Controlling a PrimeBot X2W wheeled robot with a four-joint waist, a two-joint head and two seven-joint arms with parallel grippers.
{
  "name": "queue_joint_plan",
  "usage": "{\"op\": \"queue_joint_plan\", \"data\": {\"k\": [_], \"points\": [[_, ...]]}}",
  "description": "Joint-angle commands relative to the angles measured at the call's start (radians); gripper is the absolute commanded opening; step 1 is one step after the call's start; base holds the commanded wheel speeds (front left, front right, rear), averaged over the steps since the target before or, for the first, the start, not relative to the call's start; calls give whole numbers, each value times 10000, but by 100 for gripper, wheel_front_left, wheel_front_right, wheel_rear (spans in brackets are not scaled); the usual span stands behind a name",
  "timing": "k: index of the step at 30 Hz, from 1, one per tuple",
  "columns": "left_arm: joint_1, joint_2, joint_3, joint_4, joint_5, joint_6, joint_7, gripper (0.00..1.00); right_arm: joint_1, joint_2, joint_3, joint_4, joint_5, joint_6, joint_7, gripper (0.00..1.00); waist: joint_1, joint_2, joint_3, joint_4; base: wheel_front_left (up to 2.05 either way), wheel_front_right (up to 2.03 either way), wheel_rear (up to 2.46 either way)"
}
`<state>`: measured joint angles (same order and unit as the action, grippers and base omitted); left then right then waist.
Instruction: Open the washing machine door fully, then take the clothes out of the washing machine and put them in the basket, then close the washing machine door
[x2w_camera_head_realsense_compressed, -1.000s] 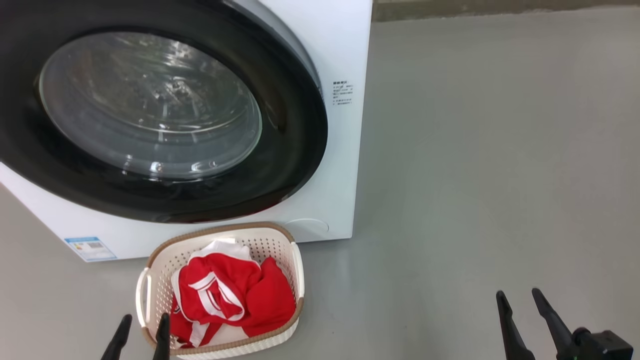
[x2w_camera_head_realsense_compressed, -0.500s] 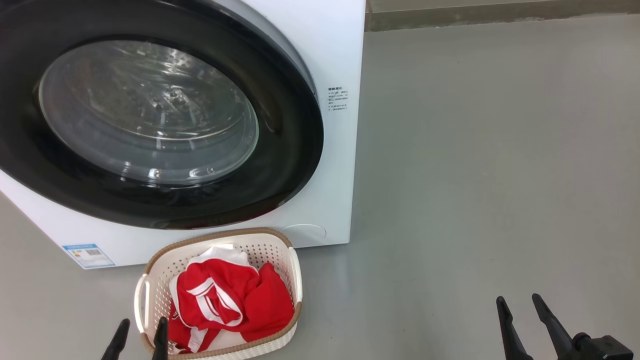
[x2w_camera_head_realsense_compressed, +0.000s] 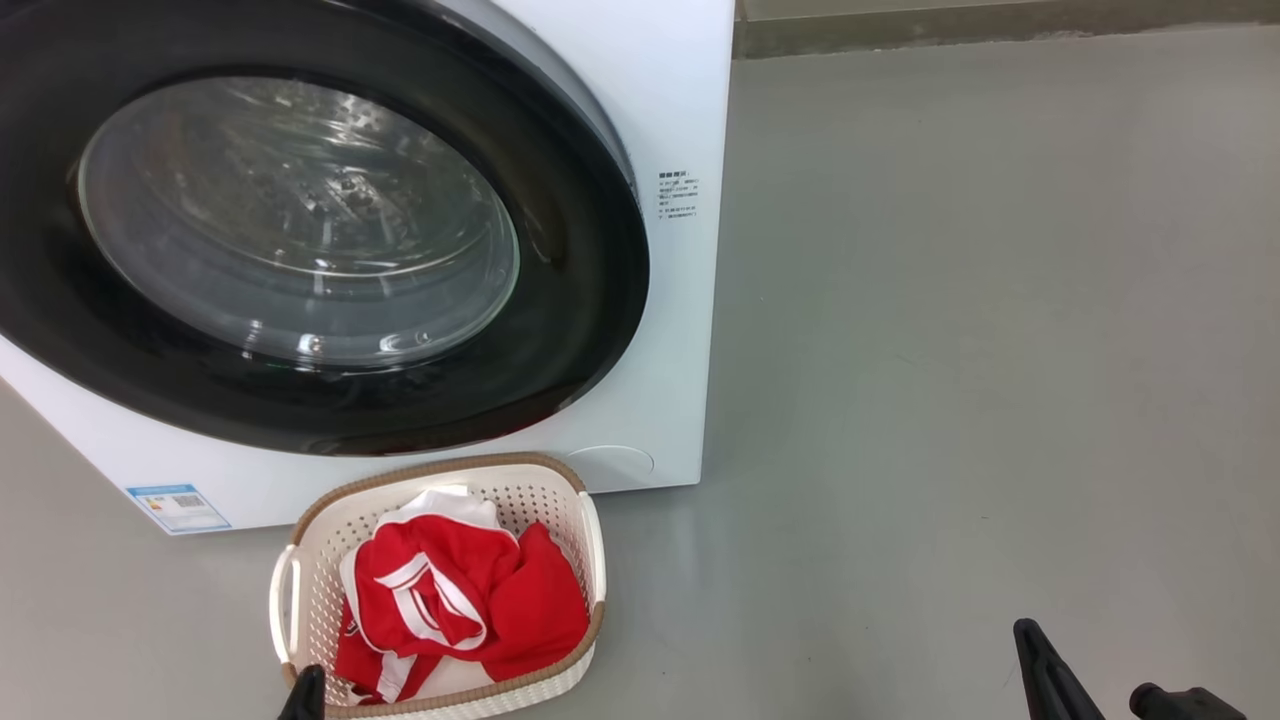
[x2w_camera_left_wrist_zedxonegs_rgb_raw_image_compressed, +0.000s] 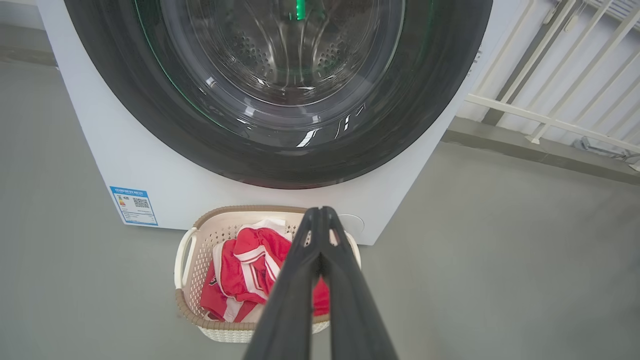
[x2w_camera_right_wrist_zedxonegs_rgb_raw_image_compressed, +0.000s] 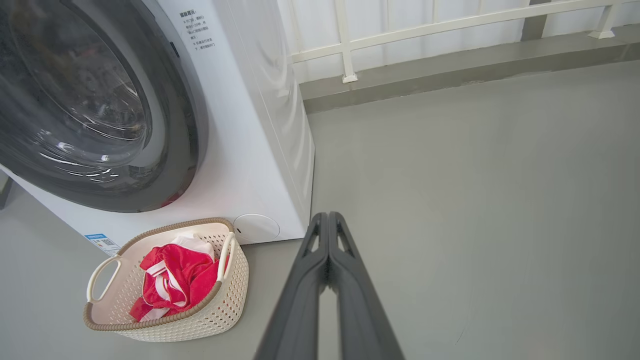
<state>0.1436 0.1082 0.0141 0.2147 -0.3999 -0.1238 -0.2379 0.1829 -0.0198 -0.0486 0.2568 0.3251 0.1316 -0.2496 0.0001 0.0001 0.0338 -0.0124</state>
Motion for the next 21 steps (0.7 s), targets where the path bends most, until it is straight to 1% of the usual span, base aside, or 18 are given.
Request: {"op": "queue_joint_plan", "data": {"k": [1,3,7,21], "points": [[-108,125,89,-195,-255,-3,49,0,-90,-79,14,-233,358,0,50,0,14,-1,-14,3,0,0,0],[-141,115,101,-193,-455,-4,105,0,-130,-97,20,-236,584,-1,97,0,22,-1,-32,5,0,0,0],[-225,96,126,-165,-853,-6,217,0,-229,-132,34,-220,1031,-1,189,0,2,-1,-25,9,0,0,0],[-518,23,223,-99,-2242,-14,612,0,-566,-231,57,-203,2571,-2,525,0,0,-1,-54,23,0,0,0]]}}
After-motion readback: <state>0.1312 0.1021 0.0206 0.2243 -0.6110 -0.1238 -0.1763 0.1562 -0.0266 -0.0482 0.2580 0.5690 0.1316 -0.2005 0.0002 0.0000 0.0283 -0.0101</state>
